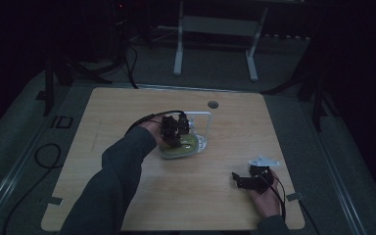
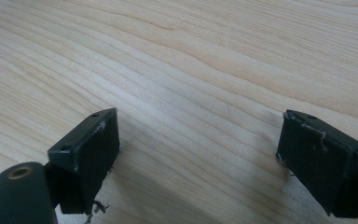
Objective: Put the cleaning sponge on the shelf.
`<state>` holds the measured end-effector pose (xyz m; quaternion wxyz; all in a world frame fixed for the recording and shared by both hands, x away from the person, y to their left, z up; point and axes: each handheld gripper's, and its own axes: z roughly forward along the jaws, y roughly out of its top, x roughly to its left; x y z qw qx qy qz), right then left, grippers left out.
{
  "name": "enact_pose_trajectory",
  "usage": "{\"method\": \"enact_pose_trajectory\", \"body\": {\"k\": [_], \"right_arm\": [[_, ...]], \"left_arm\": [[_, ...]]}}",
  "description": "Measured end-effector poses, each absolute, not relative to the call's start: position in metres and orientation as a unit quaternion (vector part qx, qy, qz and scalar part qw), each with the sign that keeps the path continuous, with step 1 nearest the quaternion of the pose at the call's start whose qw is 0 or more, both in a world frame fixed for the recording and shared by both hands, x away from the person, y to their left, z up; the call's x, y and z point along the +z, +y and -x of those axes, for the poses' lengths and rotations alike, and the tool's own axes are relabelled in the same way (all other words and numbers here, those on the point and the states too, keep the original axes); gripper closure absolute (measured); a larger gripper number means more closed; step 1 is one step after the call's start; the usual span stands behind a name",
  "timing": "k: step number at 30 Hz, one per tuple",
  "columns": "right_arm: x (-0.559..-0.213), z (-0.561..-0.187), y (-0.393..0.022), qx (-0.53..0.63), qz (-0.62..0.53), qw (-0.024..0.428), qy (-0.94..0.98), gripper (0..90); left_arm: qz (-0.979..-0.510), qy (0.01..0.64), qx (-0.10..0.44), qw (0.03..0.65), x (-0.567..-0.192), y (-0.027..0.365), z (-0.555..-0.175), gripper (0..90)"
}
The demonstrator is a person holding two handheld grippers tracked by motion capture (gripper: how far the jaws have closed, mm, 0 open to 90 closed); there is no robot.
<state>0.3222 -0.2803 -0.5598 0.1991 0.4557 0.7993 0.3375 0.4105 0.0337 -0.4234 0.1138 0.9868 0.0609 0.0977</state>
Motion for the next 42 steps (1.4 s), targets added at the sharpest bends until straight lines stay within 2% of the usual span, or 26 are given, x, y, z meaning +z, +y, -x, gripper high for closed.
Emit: {"method": "enact_pose_trajectory", "body": {"k": [20, 42], "right_arm": [[-0.560, -0.322, -0.280, 0.337, -0.456, 0.199, 0.799, 12.3], [-0.560, -0.322, -0.280, 0.337, -0.456, 0.199, 0.799, 12.3]], "left_arm": [[-0.988, 0.047, 0.090, 0.118, -0.435, 0.020, -0.419, 71.6], [-0.988, 0.033, 0.114, 0.096, -0.434, 0.011, -0.430, 71.6]]}}
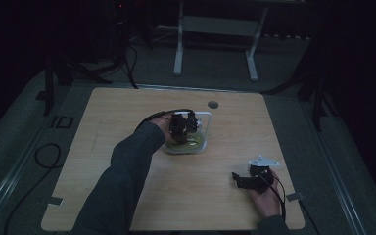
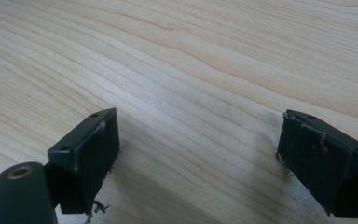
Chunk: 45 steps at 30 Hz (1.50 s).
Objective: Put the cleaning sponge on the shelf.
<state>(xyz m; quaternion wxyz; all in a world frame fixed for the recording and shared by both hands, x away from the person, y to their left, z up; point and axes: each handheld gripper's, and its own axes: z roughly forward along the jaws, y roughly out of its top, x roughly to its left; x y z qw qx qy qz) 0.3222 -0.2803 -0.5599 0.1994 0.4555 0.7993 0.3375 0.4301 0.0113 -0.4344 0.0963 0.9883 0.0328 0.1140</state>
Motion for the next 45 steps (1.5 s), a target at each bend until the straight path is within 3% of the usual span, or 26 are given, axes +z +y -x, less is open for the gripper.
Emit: {"method": "enact_pose_trajectory", "body": {"k": [45], "right_arm": [[-0.560, -0.322, -0.280, 0.337, -0.456, 0.199, 0.799, 12.3]], "left_arm": [[-0.984, 0.002, 0.176, 0.039, -0.458, -0.006, -0.428, 71.1]]}}
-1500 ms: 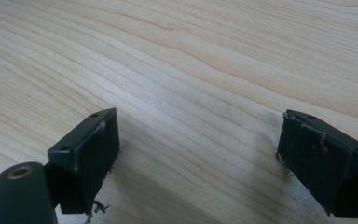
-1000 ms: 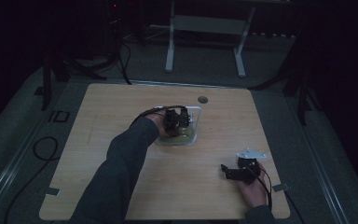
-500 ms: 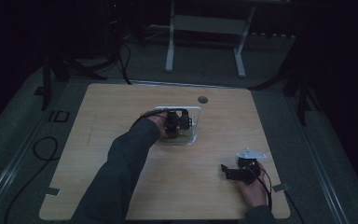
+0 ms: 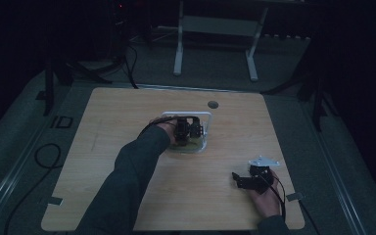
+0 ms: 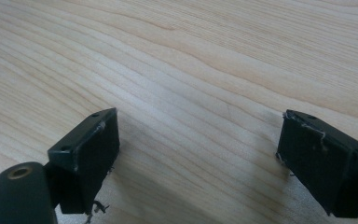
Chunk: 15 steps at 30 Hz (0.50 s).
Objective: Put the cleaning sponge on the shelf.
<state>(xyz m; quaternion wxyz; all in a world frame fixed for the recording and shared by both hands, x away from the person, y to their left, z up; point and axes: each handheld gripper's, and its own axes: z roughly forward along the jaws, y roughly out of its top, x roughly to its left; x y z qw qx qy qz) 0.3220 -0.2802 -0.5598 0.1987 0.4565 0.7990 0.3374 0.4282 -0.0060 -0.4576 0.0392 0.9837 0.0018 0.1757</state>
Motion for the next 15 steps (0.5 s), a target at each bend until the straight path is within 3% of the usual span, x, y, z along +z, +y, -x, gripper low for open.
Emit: {"method": "enact_pose_trajectory", "body": {"k": [15], "right_arm": [[-0.5598, -0.3220, -0.2803, 0.337, -0.456, 0.199, 0.799, 12.3]], "left_arm": [[-0.979, 0.003, 0.200, 0.046, -0.4616, -0.0093, -0.4296, 71.1]]}}
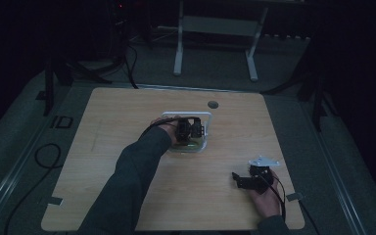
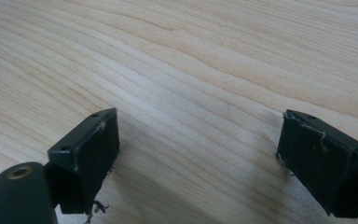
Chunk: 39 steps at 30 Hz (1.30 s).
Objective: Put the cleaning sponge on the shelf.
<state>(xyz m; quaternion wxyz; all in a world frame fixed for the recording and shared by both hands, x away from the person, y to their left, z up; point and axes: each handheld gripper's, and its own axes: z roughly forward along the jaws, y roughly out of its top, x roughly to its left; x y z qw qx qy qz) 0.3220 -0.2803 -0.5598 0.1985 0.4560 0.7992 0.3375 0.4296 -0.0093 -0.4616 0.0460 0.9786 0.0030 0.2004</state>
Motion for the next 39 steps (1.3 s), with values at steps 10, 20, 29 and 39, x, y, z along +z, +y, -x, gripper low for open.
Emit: {"method": "enact_pose_trajectory", "body": {"k": [10, 20, 29, 39], "right_arm": [[-0.560, -0.322, -0.280, 0.337, -0.456, 0.198, 0.799, 12.3], [-0.560, -0.322, -0.280, 0.337, -0.456, 0.198, 0.799, 12.3], [-0.560, -0.322, -0.280, 0.337, -0.456, 0.198, 0.799, 12.4], [-0.560, -0.322, -0.280, 0.337, -0.456, 0.199, 0.799, 12.3]], "left_arm": [[-0.976, 0.005, 0.215, 0.037, -0.465, -0.010, -0.431, 69.3], [-0.974, 0.010, 0.220, 0.047, -0.465, -0.012, -0.429, 59.4], [-0.974, 0.037, 0.221, 0.033, -0.459, -0.008, -0.426, 56.9], [-0.969, 0.030, 0.241, 0.046, -0.444, -0.004, -0.415, 56.9]]}}
